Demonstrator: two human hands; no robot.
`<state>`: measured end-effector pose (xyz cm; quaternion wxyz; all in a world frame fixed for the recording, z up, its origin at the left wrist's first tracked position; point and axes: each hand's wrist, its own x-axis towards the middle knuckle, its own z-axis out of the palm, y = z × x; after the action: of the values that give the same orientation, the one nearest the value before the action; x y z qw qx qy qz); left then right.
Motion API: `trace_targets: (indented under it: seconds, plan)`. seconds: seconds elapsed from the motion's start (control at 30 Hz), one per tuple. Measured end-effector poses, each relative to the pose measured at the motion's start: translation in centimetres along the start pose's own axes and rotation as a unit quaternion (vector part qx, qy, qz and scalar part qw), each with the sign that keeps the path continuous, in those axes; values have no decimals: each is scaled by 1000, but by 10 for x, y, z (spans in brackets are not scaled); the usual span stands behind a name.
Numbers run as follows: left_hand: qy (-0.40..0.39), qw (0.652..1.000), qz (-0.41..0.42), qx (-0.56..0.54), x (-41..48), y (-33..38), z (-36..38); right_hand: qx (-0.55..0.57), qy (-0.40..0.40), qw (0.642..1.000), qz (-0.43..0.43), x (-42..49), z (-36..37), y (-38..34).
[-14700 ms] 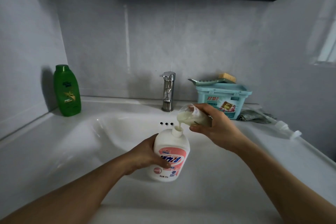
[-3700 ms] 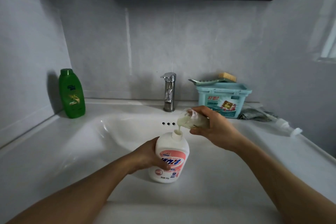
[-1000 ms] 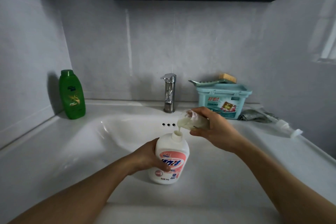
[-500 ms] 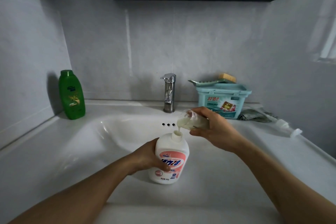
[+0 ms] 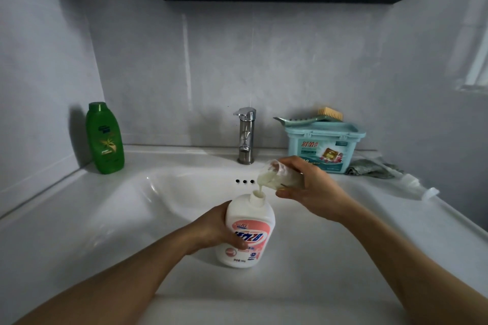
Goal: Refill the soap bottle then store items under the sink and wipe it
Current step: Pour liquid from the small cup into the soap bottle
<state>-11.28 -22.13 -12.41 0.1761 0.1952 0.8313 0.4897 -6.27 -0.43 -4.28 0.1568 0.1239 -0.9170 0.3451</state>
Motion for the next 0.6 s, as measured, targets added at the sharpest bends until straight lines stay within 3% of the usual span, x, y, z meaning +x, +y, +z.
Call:
trace_targets:
  seconds: [0.6]
  plan:
    - [-8,1000,-7,10,-1,3,1,-4,-2,1000,-1,-1,-1,-3]
